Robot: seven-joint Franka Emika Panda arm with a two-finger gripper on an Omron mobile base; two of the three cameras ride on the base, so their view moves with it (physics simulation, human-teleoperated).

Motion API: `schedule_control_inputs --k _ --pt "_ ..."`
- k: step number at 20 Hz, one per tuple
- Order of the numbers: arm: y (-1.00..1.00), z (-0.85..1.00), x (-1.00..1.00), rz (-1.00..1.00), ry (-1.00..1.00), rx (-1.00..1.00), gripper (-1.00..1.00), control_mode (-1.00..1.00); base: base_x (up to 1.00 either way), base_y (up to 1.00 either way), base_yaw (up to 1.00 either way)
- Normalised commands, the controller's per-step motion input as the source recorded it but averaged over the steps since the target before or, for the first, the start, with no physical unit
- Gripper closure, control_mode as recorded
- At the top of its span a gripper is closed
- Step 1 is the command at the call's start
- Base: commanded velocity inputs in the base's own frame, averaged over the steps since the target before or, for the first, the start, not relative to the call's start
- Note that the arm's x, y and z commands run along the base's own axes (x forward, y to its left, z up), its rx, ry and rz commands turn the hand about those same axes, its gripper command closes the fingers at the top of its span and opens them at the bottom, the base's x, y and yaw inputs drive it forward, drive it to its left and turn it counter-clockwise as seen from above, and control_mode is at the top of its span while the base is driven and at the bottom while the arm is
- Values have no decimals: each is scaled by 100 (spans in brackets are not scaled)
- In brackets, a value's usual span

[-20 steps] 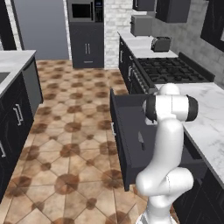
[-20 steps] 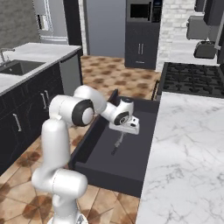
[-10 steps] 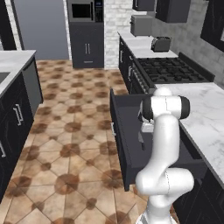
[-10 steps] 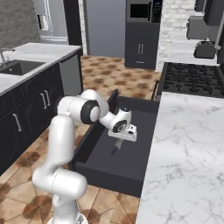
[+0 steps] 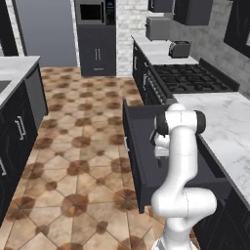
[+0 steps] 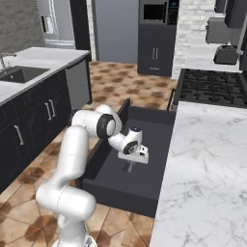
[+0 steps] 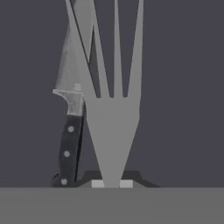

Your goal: Pick up the metallic utensils from the counter and place them in the open drawer. Make sure not to pick up any wooden utensils.

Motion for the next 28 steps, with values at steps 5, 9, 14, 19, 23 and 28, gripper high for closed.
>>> schedule_control_inputs --k 5,9,14,19,23,28 --pt "-6 -36 17 0 3 0 100 -100 0 0 0" --pt "-13 -25 24 0 0 0 100 -100 0 0 0" --pt "-22 -29 18 0 0 0 100 -100 0 0 0" --pt "7 -57 20 0 1 0 100 -100 0 0 0" --pt "22 -39 6 0 1 0 -100 -100 0 0 0" --pt "49 0 -14 -3 0 -7 -100 -100 0 0 0"
